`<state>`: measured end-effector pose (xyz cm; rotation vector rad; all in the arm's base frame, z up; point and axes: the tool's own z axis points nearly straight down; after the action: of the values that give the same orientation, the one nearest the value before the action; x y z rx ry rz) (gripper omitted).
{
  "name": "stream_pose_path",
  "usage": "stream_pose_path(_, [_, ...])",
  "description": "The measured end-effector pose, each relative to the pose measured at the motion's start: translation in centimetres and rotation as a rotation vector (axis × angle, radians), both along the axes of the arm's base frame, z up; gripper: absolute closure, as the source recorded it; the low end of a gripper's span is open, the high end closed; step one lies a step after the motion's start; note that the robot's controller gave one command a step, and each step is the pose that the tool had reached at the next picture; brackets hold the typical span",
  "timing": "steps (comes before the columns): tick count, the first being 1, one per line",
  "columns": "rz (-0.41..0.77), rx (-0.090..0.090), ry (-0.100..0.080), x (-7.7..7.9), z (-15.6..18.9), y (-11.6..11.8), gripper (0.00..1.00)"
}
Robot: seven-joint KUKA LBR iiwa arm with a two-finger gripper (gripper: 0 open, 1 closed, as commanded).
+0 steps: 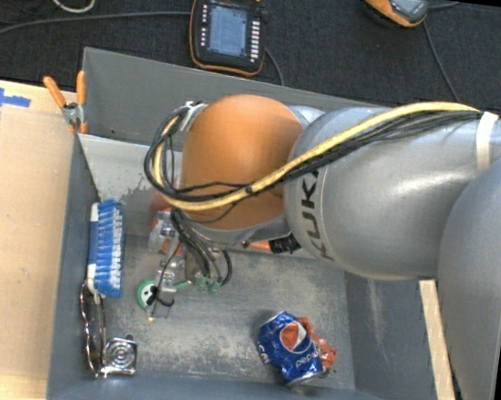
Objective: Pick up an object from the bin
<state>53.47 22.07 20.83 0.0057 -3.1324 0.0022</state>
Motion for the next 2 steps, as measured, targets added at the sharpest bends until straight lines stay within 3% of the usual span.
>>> stream_pose_path(1, [-0.005, 0.001, -0.007, 0.2, 0.5, -0.2, 0.0])
stream_pose_path(2, [0.231, 0.003, -0.006, 2.0, -10.3, -3.0, 0.0])
